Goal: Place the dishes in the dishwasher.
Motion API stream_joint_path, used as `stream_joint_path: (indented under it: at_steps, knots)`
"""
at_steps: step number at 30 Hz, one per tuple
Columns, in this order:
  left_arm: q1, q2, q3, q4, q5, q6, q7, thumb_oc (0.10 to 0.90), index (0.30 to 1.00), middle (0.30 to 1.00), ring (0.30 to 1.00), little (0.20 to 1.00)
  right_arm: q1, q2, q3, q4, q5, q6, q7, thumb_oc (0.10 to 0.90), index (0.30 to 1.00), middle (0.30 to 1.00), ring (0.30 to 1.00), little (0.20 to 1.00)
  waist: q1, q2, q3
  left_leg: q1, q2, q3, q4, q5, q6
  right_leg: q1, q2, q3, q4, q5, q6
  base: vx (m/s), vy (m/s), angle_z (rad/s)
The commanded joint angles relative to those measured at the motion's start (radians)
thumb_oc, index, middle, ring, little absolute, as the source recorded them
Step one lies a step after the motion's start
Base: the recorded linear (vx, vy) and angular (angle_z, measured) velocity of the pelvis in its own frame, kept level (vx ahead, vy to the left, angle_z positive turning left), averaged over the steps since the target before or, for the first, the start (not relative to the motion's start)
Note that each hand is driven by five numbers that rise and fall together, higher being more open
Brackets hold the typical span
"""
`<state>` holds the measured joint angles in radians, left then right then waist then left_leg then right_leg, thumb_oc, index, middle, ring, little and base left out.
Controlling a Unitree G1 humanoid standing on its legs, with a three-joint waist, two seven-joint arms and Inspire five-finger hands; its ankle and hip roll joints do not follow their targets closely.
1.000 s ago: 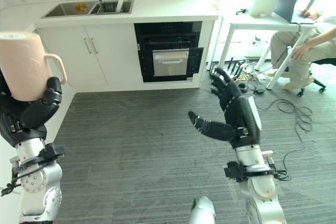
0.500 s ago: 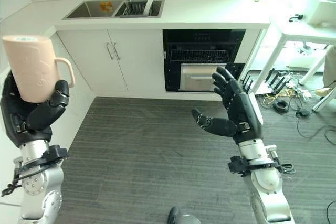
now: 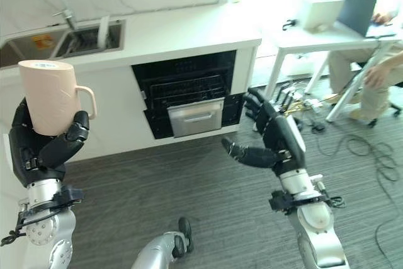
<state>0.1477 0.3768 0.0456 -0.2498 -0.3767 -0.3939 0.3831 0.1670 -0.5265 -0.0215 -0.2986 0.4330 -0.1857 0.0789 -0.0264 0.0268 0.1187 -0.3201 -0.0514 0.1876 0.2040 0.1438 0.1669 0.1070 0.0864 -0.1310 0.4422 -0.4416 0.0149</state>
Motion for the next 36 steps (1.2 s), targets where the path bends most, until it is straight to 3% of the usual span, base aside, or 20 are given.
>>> stream_joint_path:
  at_steps: [1, 3, 5, 6, 7, 9, 11, 12, 14, 18, 20, 23, 27, 28, 29, 31, 36]
  knots:
    - [-0.115, 0.054, 0.06, -0.079, 0.055, -0.127, 0.017, 0.4, 0.3, 0.3, 0.3, 0.3, -0.092, -0.004, -0.091, -0.065, 0.015, -0.101, 0.014, 0.8, 0.9, 0.9, 0.9, 0.9, 0.019, -0.023, -0.059, 0.057, 0.068, 0.0, 0.096, -0.242, -0.199, -0.168, -0.073, 0.011, -0.142, 0.246, 0.048, 0.08, 0.215, 0.2]
    - [-0.141, 0.063, 0.059, -0.076, 0.037, -0.118, 0.011, 0.4, 0.3, 0.3, 0.3, 0.3, -0.089, -0.006, -0.106, -0.063, 0.025, -0.096, 0.015, 0.8, 0.9, 0.9, 0.9, 0.9, 0.013, -0.032, -0.078, 0.07, 0.061, 0.009, 0.096, -0.254, -0.182, -0.131, -0.093, -0.007, -0.142, 0.245, 0.058, 0.08, 0.191, 0.62]
    - [-0.164, 0.071, 0.056, -0.066, 0.031, -0.116, 0.014, 0.4, 0.3, 0.3, 0.3, 0.3, -0.11, 0.004, -0.099, -0.054, 0.024, -0.093, 0.013, 0.8, 0.9, 0.9, 0.9, 0.9, 0.007, -0.047, -0.078, 0.089, 0.043, 0.009, 0.096, -0.267, -0.159, -0.098, -0.115, -0.032, -0.142, 0.363, 0.095, 0.1, 0.141, 0.48]
    - [-0.164, 0.073, 0.062, -0.065, 0.03, -0.113, 0.012, 0.4, 0.3, 0.3, 0.3, 0.3, -0.112, 0.012, -0.098, -0.055, 0.02, -0.088, 0.019, 0.8, 0.9, 0.9, 0.9, 0.9, 0.006, -0.045, -0.076, 0.099, 0.046, -0.003, 0.096, -0.269, -0.155, -0.093, -0.124, -0.051, -0.142, 0.424, 0.117, 0.12, 0.105, 0.26]
    - [-0.161, 0.079, 0.072, -0.065, 0.018, -0.106, 0.006, 0.4, 0.3, 0.3, 0.3, 0.3, -0.107, 0.02, -0.096, -0.061, 0.022, -0.079, 0.03, 0.8, 0.9, 0.9, 0.9, 0.9, 0.008, -0.025, -0.065, 0.124, 0.067, -0.024, 0.096, -0.276, -0.151, -0.097, -0.141, -0.101, -0.095, 0.502, 0.135, 0.1, 0.097, 0.16]
    - [-0.158, 0.076, 0.091, -0.064, 0.017, -0.1, -0.002, 0.4, 0.3, 0.3, 0.3, 0.3, -0.102, 0.026, -0.094, -0.063, 0.03, -0.072, 0.048, 0.8, 0.9, 0.9, 0.9, 0.9, 0.007, -0.02, -0.049, 0.153, 0.077, -0.034, 0.096, -0.291, -0.146, -0.148, -0.177, -0.121, -0.025, 0.512, 0.135, 0.09, 0.016, -0.11]
    - [-0.159, 0.078, 0.106, -0.072, 0.027, -0.094, -0.006, 0.4, 0.3, 0.3, 0.3, 0.3, -0.099, 0.04, -0.096, -0.059, 0.041, -0.076, 0.059, 0.8, 0.9, 0.9, 0.9, 0.9, 0.016, -0.026, -0.04, 0.173, 0.088, -0.036, 0.096, -0.303, -0.156, -0.157, -0.216, -0.17, -0.115, 0.496, 0.126, 0.18, -0.186, -0.28]
    - [-0.161, 0.081, 0.106, -0.082, 0.037, -0.086, -0.007, 0.4, 0.3, 0.3, 0.3, 0.3, -0.09, 0.045, -0.096, -0.065, 0.042, -0.083, 0.051, 0.8, 0.9, 0.9, 0.9, 0.9, 0.008, -0.052, -0.024, 0.202, 0.08, -0.024, 0.096, -0.326, -0.17, -0.234, -0.279, -0.169, -0.142, 0.429, 0.127, 0.22, -0.254, -0.38]
    - [-0.16, 0.079, 0.098, -0.085, 0.041, -0.08, -0.009, 0.4, 0.3, 0.3, 0.3, 0.3, -0.088, 0.041, -0.094, -0.07, 0.042, -0.079, 0.043, 0.8, 0.9, 0.9, 0.9, 0.9, -0.009, -0.064, -0.019, 0.222, 0.069, -0.023, 0.096, -0.348, -0.172, -0.308, -0.306, -0.126, -0.142, 0.431, 0.135, 0.26, -0.215, -0.13]
    - [-0.156, 0.074, 0.093, -0.077, 0.04, -0.083, -0.027, 0.4, 0.3, 0.3, 0.3, 0.3, -0.078, 0.063, -0.081, -0.088, 0.011, -0.06, 0.036, 0.8, 0.9, 0.9, 0.9, 0.9, -0.042, -0.073, -0.015, 0.277, 0.045, -0.037, 0.096, -0.404, -0.162, -0.473, -0.344, -0.084, -0.142, 0.519, 0.163, 0.44, -0.279, 0.29]
    - [-0.16, 0.075, 0.096, -0.078, 0.047, -0.076, -0.033, 0.4, 0.3, 0.3, 0.3, 0.3, -0.073, 0.064, -0.077, -0.085, 0.01, -0.069, 0.036, 0.8, 0.9, 0.9, 0.9, 0.9, -0.047, -0.074, -0.019, 0.281, 0.043, -0.045, 0.096, -0.412, -0.16, -0.468, -0.339, -0.08, -0.142, 0.497, 0.168, 0.37, -0.35, 0.39]
    - [-0.163, 0.086, 0.086, -0.082, 0.026, -0.053, -0.001, 0.4, 0.3, 0.3, 0.3, 0.3, -0.12, 0.041, -0.055, -0.072, -0.003, -0.049, 0.006, 0.8, 0.9, 0.9, 0.9, 0.9, -0.032, -0.076, -0.052, 0.293, 0.101, -0.014, 0.096, -0.414, -0.18, -0.393, -0.325, -0.125, -0.142, 0.454, 0.163, 0.38, -0.46, 0.87]
    - [-0.167, 0.078, 0.072, -0.102, 0.036, -0.042, 0.007, 0.4, 0.3, 0.3, 0.3, 0.3, -0.164, 0.006, -0.061, -0.062, 0.016, -0.048, -0.001, 0.8, 0.9, 0.9, 0.9, 0.9, -0.011, -0.062, -0.07, 0.303, 0.181, 0.012, 0.096, -0.367, -0.236, -0.328, -0.285, -0.182, -0.142, 0.392, 0.115, 0.27, -0.317, 0.14]
    - [-0.167, 0.076, 0.07, -0.107, 0.039, -0.036, 0.011, 0.4, 0.3, 0.3, 0.3, 0.3, -0.168, -0.002, -0.065, -0.061, 0.024, -0.042, -0.007, 0.8, 0.9, 0.9, 0.9, 0.9, -0.005, -0.058, -0.07, 0.299, 0.199, 0.014, 0.096, -0.327, -0.249, -0.311, -0.272, -0.188, -0.142, 0.375, 0.105, 0.35, -0.403, 0.13]
    - [-0.154, 0.072, 0.078, -0.11, 0.029, -0.037, 0.015, 0.4, 0.3, 0.3, 0.3, 0.3, -0.158, -0.008, -0.074, -0.062, 0.041, -0.038, 0.007, 0.8, 0.9, 0.9, 0.9, 0.9, 0.003, -0.054, -0.063, 0.294, 0.222, 0.006, 0.096, -0.223, -0.269, -0.278, -0.236, -0.174, -0.142, 0.341, 0.081, 0.33, -0.384, -0.03]
    - [-0.137, 0.068, 0.087, -0.11, 0.027, -0.05, 0.009, 0.4, 0.3, 0.3, 0.3, 0.3, -0.141, -0.01, -0.081, -0.068, 0.048, -0.039, 0.029, 0.8, 0.9, 0.9, 0.9, 0.9, 0.006, -0.061, -0.057, 0.297, 0.226, 0.007, 0.096, -0.171, -0.272, -0.263, -0.224, -0.158, -0.142, 0.327, 0.066, 0.26, -0.308, -0.34]
    - [-0.096, 0.061, 0.11, -0.094, -0.001, -0.089, -0.021, 0.4, 0.3, 0.3, 0.3, 0.3, -0.094, -0.007, -0.103, -0.058, 0.048, -0.058, 0.059, 0.8, 0.9, 0.9, 0.9, 0.9, -0.001, -0.102, -0.038, 0.324, 0.215, 0.102, 0.131, -0.093, -0.259, -0.22, -0.228, -0.13, -0.142, 0.295, 0.031, 0.2, -0.217, -0.27]
